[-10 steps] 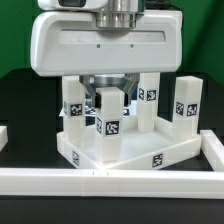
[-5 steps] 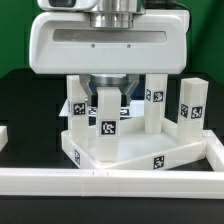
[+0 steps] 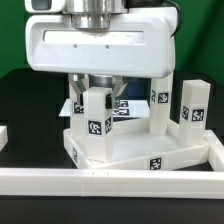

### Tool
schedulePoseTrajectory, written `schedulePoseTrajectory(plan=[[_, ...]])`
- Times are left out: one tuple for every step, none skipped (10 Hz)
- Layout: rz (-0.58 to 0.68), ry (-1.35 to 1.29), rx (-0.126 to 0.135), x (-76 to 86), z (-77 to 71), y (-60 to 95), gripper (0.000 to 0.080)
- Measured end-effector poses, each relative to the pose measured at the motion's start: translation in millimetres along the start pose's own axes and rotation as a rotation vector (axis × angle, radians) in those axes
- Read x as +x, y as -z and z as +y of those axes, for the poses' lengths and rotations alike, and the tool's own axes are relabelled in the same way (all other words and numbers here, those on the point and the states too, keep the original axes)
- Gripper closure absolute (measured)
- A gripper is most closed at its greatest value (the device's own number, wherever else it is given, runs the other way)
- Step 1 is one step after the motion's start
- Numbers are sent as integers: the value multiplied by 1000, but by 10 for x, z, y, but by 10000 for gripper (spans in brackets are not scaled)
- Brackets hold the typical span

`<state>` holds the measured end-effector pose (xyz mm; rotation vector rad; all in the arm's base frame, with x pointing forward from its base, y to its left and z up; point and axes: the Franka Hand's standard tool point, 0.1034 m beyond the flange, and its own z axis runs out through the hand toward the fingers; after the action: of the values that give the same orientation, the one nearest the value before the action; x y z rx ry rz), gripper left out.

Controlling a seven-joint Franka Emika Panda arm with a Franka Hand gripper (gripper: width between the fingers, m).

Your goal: Assemble desk

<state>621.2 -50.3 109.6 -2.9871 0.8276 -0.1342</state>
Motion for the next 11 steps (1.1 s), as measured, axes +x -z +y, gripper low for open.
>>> schedulePoseTrajectory(plan=[[0,-112,0,-2,-4,-2,509],[0,-215,0,-6,-13,-4,509],[-2,-318,0,-12,-28,-7,509],[-4,-428,-1,-17,-47,-9,509],[-8,-488,-3,-20,-54,-10,509],[-8,-531,-2,-22,-59,-10,509],[-9,-572,-1,-24,-63,-10,500],[-9,-562,-1,-24,-63,-10,500],[-9,-523,-1,-23,-62,-10,328],[-9,-495,-1,-24,-63,-10,191],[-9,-447,-2,-28,-69,-10,191]])
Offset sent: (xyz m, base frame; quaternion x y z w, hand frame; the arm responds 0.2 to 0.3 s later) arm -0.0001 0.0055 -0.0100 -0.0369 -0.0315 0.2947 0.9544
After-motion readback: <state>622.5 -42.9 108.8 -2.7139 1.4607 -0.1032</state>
